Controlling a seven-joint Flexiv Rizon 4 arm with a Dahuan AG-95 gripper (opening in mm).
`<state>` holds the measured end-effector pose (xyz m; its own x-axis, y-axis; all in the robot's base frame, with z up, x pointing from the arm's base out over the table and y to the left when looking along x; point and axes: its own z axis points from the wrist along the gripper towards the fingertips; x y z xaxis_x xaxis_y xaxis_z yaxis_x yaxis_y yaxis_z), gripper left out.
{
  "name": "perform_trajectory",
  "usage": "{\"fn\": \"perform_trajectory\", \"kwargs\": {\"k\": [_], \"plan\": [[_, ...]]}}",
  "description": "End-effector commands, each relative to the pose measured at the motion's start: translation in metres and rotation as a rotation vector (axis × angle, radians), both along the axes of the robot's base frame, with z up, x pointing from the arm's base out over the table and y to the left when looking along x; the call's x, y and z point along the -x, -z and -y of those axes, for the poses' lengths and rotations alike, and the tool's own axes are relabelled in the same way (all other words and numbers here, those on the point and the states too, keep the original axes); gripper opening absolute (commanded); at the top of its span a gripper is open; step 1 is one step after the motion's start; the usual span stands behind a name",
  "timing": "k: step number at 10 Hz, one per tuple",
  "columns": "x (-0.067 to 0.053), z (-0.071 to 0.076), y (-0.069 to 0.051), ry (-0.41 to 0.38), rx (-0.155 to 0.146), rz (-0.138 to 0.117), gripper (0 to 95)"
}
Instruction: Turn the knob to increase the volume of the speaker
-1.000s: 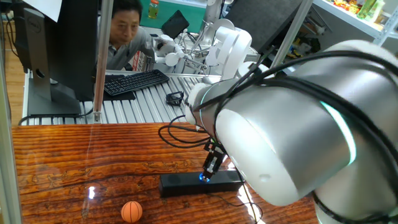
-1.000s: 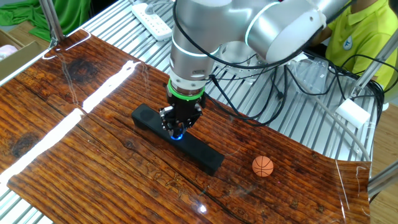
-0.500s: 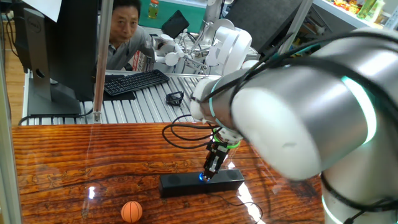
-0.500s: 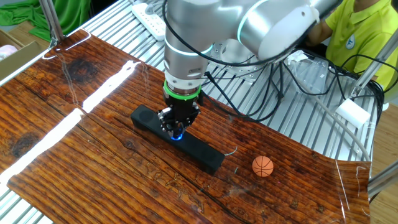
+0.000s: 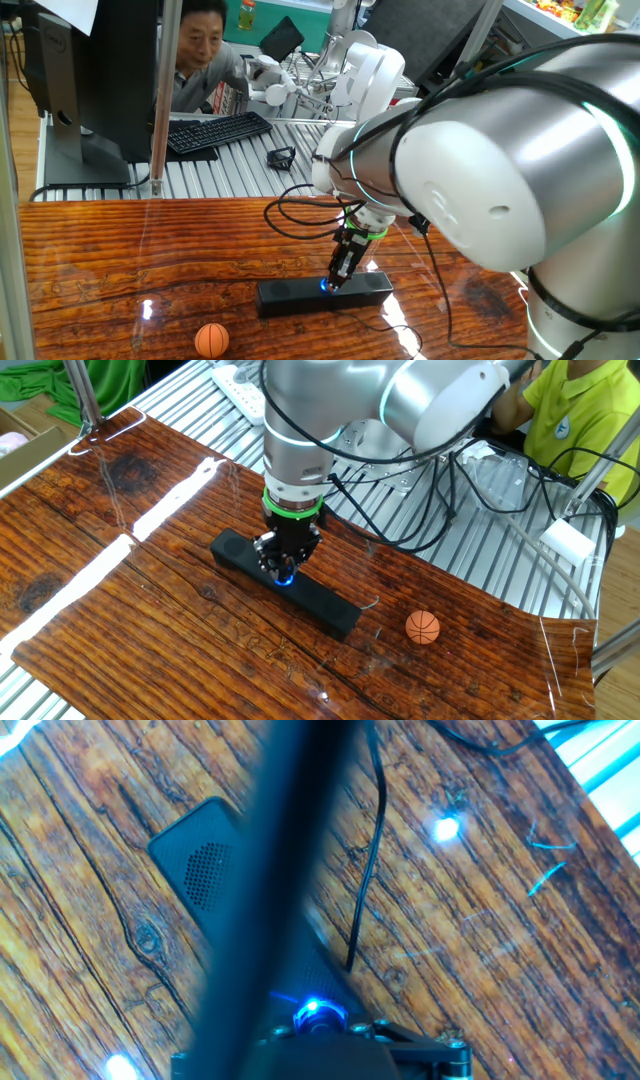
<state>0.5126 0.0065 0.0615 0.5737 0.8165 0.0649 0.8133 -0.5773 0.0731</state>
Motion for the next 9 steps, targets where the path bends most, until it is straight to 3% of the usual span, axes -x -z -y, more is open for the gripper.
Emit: {"fn": "perform_trajectory", "kwargs": {"k": [1, 3, 4, 9], "plan": [[0.0019, 0.0006, 0.0018, -0.002, -0.015, -0.008, 38.0], [0.0022, 0.0012, 0.0034, -0.007, -0.009, 0.012, 38.0], [0.0022, 0.0013, 0.0035, -0.016, -0.016, 0.028, 57.0], [0.0014, -0.0005, -0.0013, -0.093, -0.014, 0.023, 57.0]]}}
